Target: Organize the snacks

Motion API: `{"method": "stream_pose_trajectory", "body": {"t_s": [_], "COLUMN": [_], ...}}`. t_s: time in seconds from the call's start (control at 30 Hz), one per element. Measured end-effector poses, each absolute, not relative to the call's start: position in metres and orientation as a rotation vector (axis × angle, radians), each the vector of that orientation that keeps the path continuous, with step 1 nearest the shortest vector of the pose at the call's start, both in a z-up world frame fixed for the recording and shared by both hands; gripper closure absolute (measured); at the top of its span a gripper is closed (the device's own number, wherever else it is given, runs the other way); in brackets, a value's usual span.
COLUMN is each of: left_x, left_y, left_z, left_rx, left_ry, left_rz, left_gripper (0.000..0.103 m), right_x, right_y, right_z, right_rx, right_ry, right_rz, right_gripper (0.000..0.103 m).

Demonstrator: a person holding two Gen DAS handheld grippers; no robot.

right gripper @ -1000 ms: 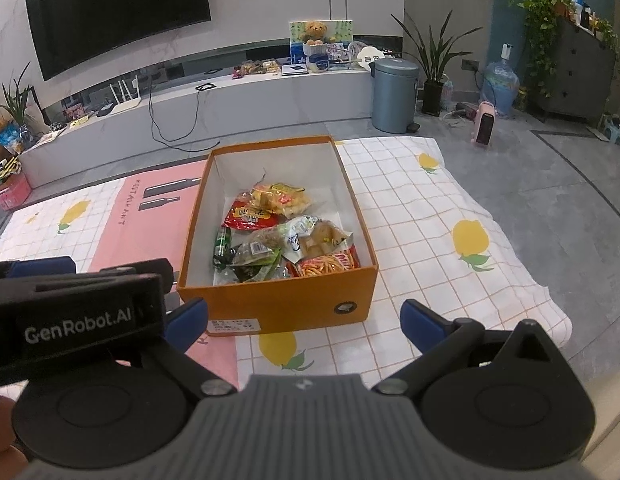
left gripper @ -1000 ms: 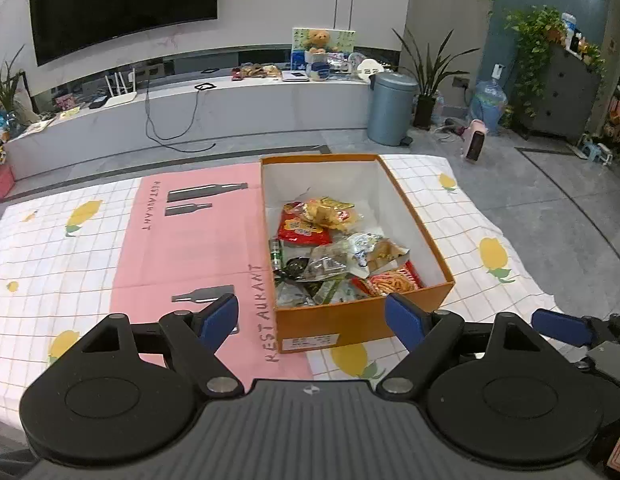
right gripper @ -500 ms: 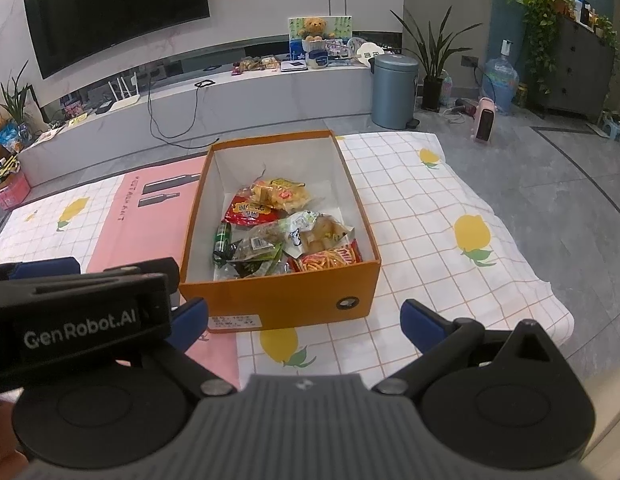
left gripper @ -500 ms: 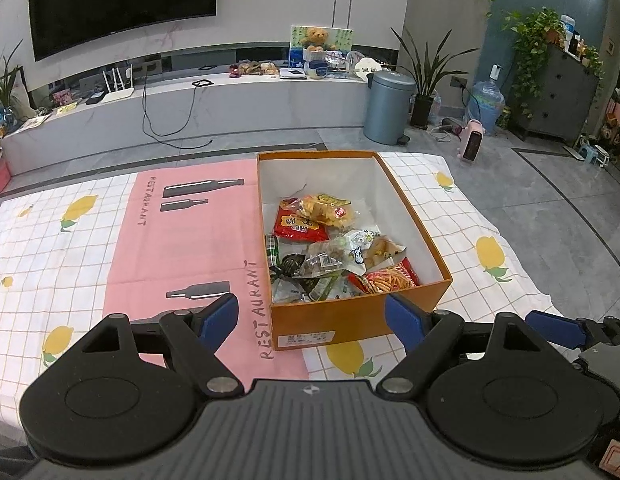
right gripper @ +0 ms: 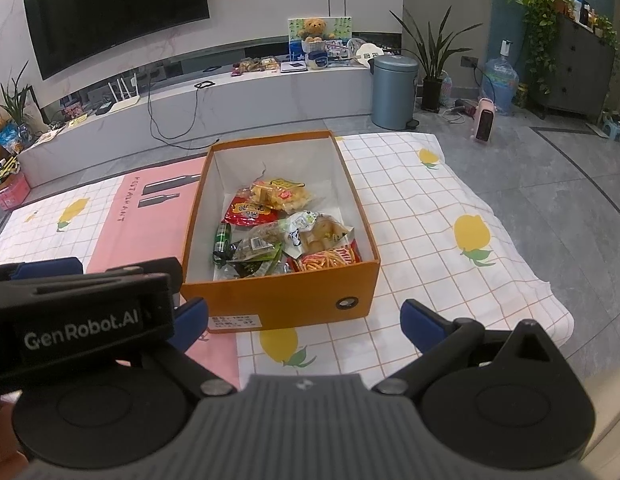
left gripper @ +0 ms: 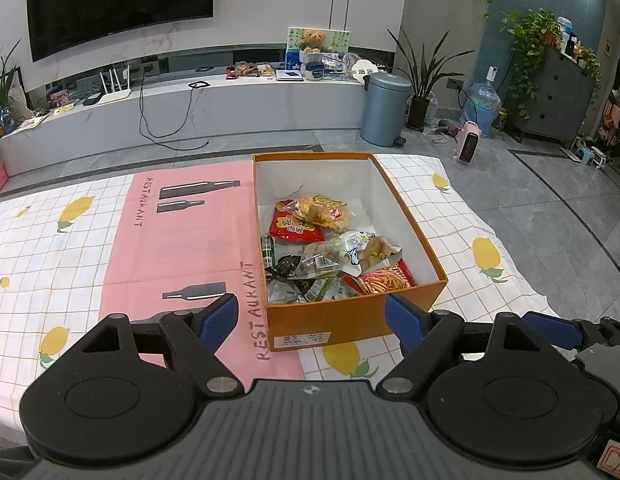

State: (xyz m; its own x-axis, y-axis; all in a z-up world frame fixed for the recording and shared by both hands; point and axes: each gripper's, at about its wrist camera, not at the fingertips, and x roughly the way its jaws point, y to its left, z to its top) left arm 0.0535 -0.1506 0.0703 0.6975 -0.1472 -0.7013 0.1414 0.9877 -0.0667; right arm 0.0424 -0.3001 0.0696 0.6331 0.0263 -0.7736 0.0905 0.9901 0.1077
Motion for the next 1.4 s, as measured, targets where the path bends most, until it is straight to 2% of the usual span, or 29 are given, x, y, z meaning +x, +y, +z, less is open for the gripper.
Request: {"method": "stream_pose_trajectory", "body": {"t_s": [1.4], "left_x": [0.0500], "left_y": [-0.1487], "left_z": [0.0706], "left_rx": [-0.010], "left_ry": [0.772], "left_rz": [-0.158], "left_gripper": [0.006], "right_x": [0.0385], "right_y": [-0.2964], "right_z": [0.0707], "right_rx": [0.128], "right_ry": [0.869], "right_rz": [-0.035], "right_gripper": [0.003]}}
